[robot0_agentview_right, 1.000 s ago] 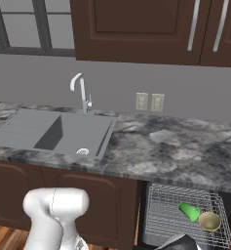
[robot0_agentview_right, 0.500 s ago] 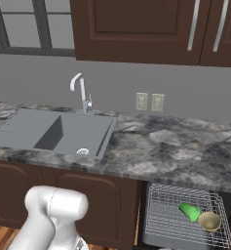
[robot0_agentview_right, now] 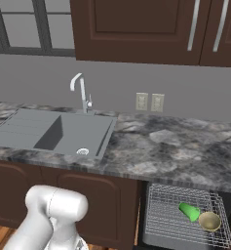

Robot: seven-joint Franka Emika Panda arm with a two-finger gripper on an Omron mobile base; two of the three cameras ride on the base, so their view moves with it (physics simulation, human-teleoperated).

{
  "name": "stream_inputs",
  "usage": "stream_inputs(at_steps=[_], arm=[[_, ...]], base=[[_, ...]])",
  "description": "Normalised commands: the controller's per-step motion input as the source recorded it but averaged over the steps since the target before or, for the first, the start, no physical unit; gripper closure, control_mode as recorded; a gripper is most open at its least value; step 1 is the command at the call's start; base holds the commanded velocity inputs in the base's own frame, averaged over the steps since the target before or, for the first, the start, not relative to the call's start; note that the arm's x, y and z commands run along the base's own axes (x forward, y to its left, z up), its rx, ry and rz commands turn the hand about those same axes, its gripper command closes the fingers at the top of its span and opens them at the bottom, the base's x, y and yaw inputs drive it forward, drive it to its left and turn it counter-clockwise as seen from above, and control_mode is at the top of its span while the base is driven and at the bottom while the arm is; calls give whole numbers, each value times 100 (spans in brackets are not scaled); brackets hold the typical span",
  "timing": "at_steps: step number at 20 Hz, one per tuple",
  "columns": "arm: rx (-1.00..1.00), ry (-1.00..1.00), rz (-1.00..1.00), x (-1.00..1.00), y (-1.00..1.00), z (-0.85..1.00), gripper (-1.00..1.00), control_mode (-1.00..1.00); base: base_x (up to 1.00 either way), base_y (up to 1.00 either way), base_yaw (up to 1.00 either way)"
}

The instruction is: Pick up the cup and bowl from the counter, place them in the dishwasher, and close the dishwasher door.

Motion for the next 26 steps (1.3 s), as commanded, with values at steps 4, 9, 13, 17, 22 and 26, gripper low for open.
stream_inputs(at_steps=[4, 9, 13, 17, 22, 26], arm=[[15, -11, 0, -25, 0, -34, -100, -100], [7, -11, 0, -12, 0, -40, -100, -100], [0, -9, -5, 0, 0, -36, -100, -100], [0, -10, -6, 0, -17, -32, -100, -100], [0, -7, -6, 0, -31, -41, -100, -100], [0, -5, -7, 5, -32, -48, -100, -100]], base=[[0, 0, 0], [0, 0, 0], [0, 0, 0], [0, 0, 0], [0, 0, 0], [0, 0, 0]])
